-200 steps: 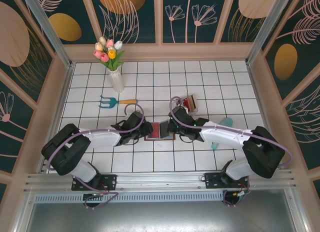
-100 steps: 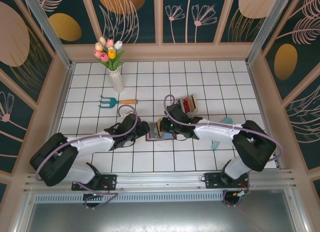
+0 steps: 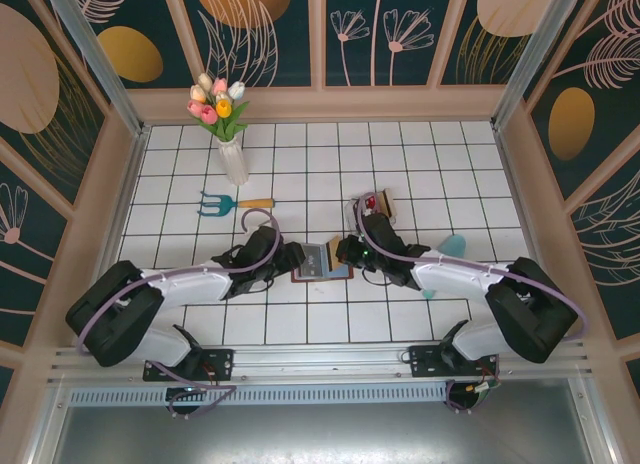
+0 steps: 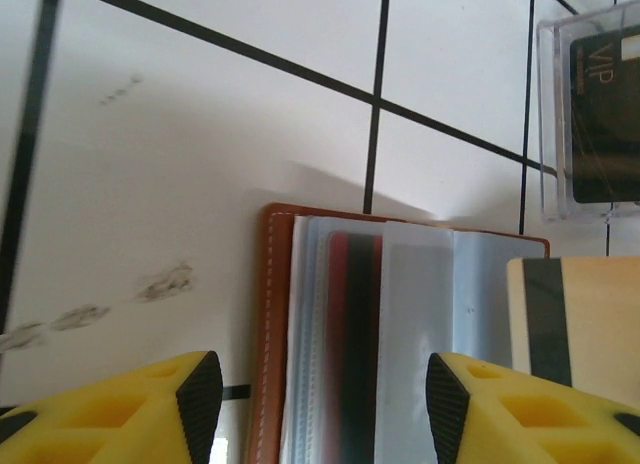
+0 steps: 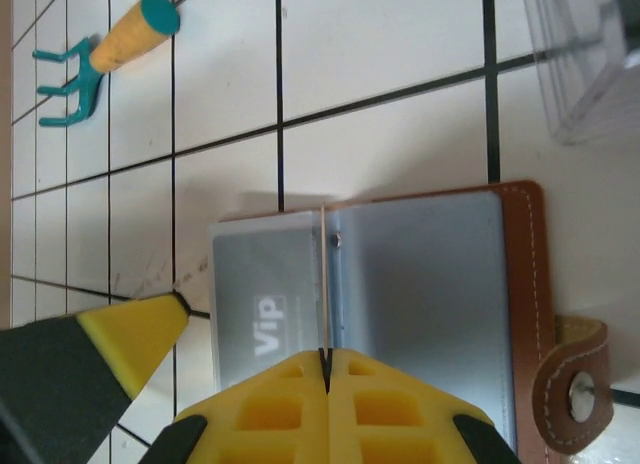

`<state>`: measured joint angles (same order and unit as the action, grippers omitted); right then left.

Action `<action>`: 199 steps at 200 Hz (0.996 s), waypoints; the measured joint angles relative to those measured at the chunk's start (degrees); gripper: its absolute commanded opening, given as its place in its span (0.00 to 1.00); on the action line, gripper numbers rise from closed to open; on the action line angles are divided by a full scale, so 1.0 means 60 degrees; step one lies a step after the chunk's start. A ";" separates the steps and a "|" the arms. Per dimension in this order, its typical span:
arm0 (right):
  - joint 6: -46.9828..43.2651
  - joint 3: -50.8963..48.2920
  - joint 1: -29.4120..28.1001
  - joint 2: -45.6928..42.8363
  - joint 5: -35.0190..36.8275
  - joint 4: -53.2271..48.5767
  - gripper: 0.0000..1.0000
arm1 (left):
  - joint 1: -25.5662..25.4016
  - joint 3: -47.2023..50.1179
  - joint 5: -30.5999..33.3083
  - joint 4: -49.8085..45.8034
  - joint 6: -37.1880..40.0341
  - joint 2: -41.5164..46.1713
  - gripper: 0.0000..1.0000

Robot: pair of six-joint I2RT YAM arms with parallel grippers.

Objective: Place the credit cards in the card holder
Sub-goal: Insert the credit card into the card slot.

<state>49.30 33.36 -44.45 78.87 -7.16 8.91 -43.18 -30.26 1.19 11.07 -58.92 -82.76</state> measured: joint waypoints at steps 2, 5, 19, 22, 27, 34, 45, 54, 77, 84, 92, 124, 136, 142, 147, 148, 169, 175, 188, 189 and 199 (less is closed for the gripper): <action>0.0029 -0.0025 0.0000 0.0004 -0.0025 0.0051 0.00 | 0.0000 -0.0015 -0.0029 0.0018 0.0000 -0.0044 0.57; 0.0033 -0.0055 0.0000 0.0004 -0.0062 0.0113 0.00 | 0.0000 -0.0033 -0.0062 0.0033 0.0018 -0.0091 0.57; 0.0135 -0.0164 0.0000 0.0018 -0.0226 0.0463 0.00 | 0.0000 -0.0058 -0.0142 0.0095 0.0051 -0.0295 0.54; 0.0142 -0.0175 0.0000 0.0033 -0.0255 0.0525 0.00 | 0.0000 -0.0058 -0.0160 0.0098 0.0040 -0.0339 0.54; 0.0175 -0.0189 0.0000 0.0066 -0.0299 0.0645 0.00 | 0.0000 -0.0058 -0.0164 0.0095 0.0055 -0.0397 0.53; 0.0186 -0.0197 0.0000 0.0146 -0.0335 0.0801 0.00 | 0.0000 -0.0058 -0.0171 0.0102 0.0055 -0.0463 0.51; 0.0208 -0.0200 0.0000 0.0284 -0.0364 0.0980 0.00 | 0.0000 -0.0058 -0.0204 0.0124 0.0066 -0.0561 0.48; 0.0222 -0.0215 0.0000 0.0404 -0.0364 0.1082 0.00 | 0.0000 -0.0058 -0.0197 0.0157 0.0055 -0.0619 0.46; 0.0313 -0.0324 0.0000 0.0634 -0.0361 0.1257 0.00 | 0.0004 -0.0058 -0.0189 0.0215 0.0066 -0.0710 0.41; 0.0321 -0.0364 0.0000 0.0670 -0.0361 0.1275 0.00 | 0.0011 -0.0058 -0.0182 0.0222 0.0066 -0.0729 0.39; 0.0321 -0.0404 0.0000 0.0699 -0.0357 0.1286 0.00 | 0.0011 -0.0058 -0.0168 0.0237 0.0066 -0.0758 0.37; 0.0317 -0.0583 0.0000 0.0743 -0.0339 0.1581 0.00 | 0.0018 -0.0069 -0.0113 0.0240 0.0066 -0.0838 0.33; 0.0321 -0.0692 0.0000 0.0827 -0.0393 0.1869 0.00 | 0.0018 -0.0087 -0.0117 0.0270 0.0066 -0.0878 0.32; 0.0328 -0.0765 0.0000 0.0878 -0.0423 0.2051 0.00 | 0.0018 -0.0102 -0.0117 0.0291 0.0062 -0.0914 0.32; 0.0350 -0.0831 0.0000 0.0929 -0.0470 0.2215 0.00 | 0.0018 -0.0113 -0.0117 0.0310 0.0062 -0.0929 0.32; 0.0353 -0.0849 0.0000 0.0943 -0.0488 0.2262 0.00 | 0.0018 -0.0113 -0.0120 0.0317 0.0066 -0.0936 0.32; 0.0401 -0.0980 0.0000 0.1217 -0.0572 0.2721 0.00 | 0.0018 -0.0157 -0.0124 0.0393 0.0062 -0.1031 0.30; 0.0419 -0.0980 0.0000 0.1290 -0.0572 0.2820 0.00 | 0.0018 -0.0164 -0.0124 0.0415 0.0062 -0.1049 0.29; 0.0459 -0.0980 0.0000 0.1413 -0.0568 0.3016 0.00 | 0.0022 -0.0175 -0.0124 0.0477 0.0062 -0.1089 0.29; 0.0463 -0.0980 0.0000 0.1424 -0.0568 0.3031 0.00 | 0.0022 -0.0175 -0.0124 0.0481 0.0062 -0.1093 0.29; 0.0506 -0.0980 -0.0004 0.1475 -0.0561 0.3093 0.00 | 0.0022 -0.0182 -0.0127 0.0510 0.0062 -0.1107 0.28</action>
<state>52.34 27.49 -44.47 87.72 -10.52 27.46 -43.05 -31.35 0.43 14.13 -58.54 -89.41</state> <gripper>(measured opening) 0.057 0.285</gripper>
